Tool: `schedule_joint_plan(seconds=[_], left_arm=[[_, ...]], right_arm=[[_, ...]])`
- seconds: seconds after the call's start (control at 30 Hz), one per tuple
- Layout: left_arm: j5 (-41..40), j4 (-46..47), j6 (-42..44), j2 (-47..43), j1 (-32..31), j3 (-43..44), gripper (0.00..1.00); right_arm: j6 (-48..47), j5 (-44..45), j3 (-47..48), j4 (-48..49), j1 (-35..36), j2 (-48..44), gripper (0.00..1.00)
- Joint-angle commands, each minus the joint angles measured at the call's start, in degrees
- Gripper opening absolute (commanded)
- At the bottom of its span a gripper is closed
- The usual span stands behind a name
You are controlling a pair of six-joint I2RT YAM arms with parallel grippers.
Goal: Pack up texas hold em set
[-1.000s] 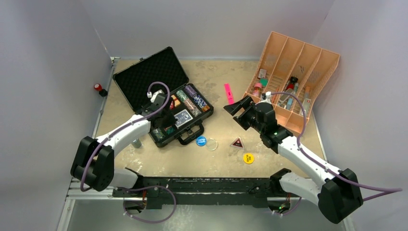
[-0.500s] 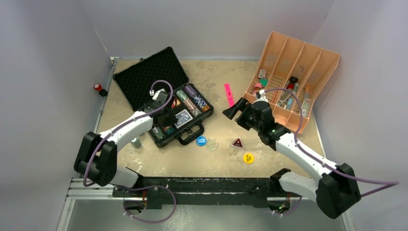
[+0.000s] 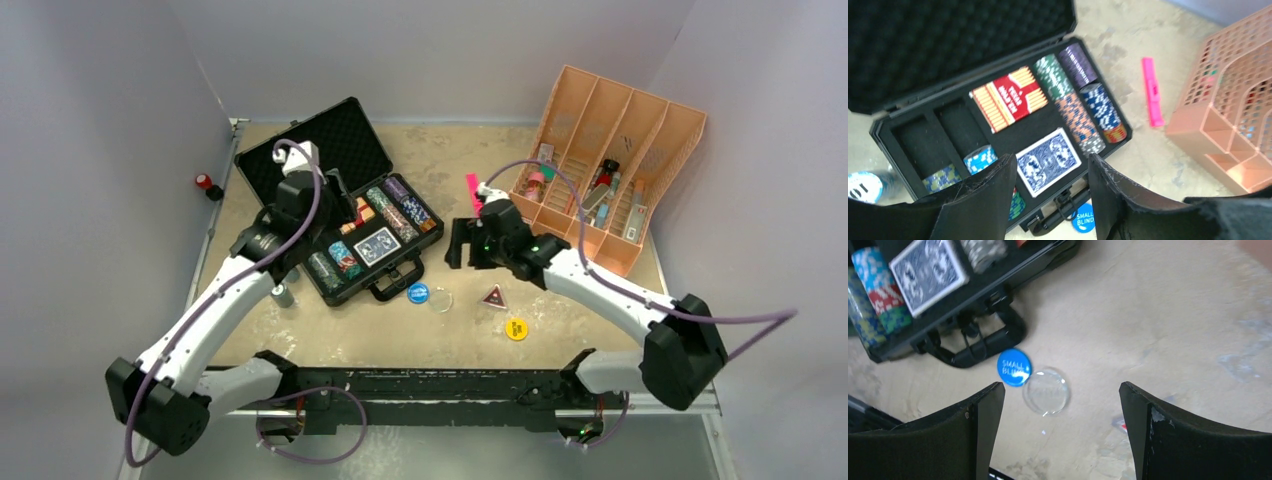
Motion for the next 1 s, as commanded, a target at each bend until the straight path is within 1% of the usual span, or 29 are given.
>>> schedule_joint_plan(seconds=[0.0,0.13,0.27,0.4,0.5,0.7,0.83,0.97], left_arm=[[-0.4,8.3,6.2,-5.2,0.2,-1.7,0.54],[-3.6,10.5,7.3,-10.5,0.2,-4.5,0.54],[-6.5,11.9,7.8,-15.8,0.2,-7.0,0.55],[-8.3,11.3,8.0,-19.0,0.2,-8.1,0.55],[-7.8,11.3,7.8,-19.8,0.2,-8.5,0.55],[-8.0,10.4,7.8,-19.9,0.2,-8.4,0.55],[-8.3,10.3,7.7,-19.6,0.2,-8.4,0.55],[-8.5,9.9,7.7,-19.1,0.2,-8.3,0.55]], right_arm=[[0.3,5.0,5.0,-6.4,6.1,4.1,0.88],[4.0,6.6,5.5,-7.5,10.2,8.7,0.88],[6.3,7.3,9.7,-8.5,13.4,15.2,0.88],[7.8,10.5,14.8,-12.7,16.6,22.0,0.88],[8.7,12.3,17.8,-14.9,18.1,25.9,0.87],[11.3,14.8,18.9,-18.6,18.6,28.6,0.82],[11.6,13.6,17.1,-18.5,18.6,28.7,0.78],[10.7,10.8,15.8,-16.4,18.6,29.3,0.7]])
